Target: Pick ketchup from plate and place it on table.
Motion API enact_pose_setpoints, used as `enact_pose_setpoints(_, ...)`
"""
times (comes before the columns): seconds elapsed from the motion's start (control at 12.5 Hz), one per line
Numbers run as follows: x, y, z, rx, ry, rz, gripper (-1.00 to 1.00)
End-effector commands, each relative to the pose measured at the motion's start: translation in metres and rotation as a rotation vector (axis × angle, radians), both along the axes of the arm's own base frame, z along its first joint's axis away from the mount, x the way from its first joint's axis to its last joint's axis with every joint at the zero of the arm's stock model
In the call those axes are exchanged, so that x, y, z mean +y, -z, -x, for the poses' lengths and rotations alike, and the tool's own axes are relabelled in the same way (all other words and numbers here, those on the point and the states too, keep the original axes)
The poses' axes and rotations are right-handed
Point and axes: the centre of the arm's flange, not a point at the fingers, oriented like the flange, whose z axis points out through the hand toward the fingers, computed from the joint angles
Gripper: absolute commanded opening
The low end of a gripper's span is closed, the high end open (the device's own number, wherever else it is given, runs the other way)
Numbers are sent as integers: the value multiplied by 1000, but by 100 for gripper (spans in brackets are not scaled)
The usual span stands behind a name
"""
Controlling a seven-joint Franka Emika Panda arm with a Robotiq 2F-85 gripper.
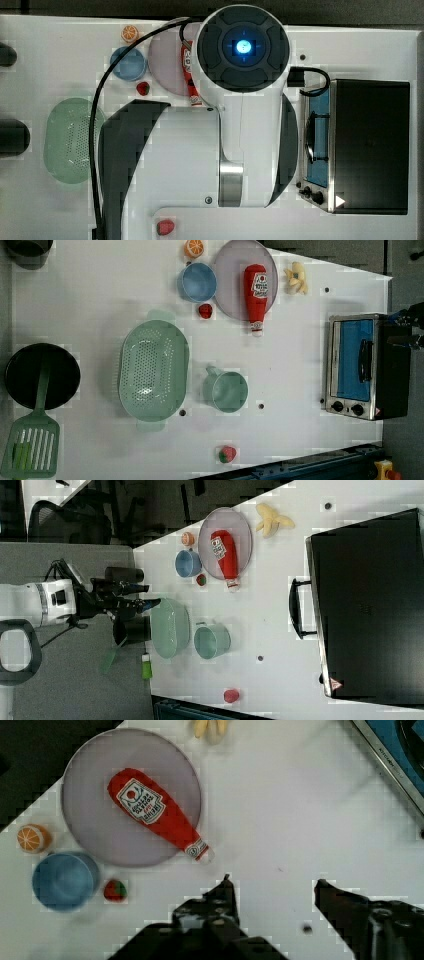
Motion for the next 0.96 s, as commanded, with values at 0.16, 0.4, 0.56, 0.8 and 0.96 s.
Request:
enact_pose_setpoints(0.16,-15,-77,56,17,108,-23,82)
enact_pose_setpoints(0.4,-13,-67,48,27,99,-23,100)
enact_pose_setpoints(0.56,-9,-48,35,49,74,-25,100)
enact_pose_setpoints(0.8,-2,-6,7,84,54,-28,100)
enact_pose_setpoints(0.96,4,28,-14,95,41,-32,100)
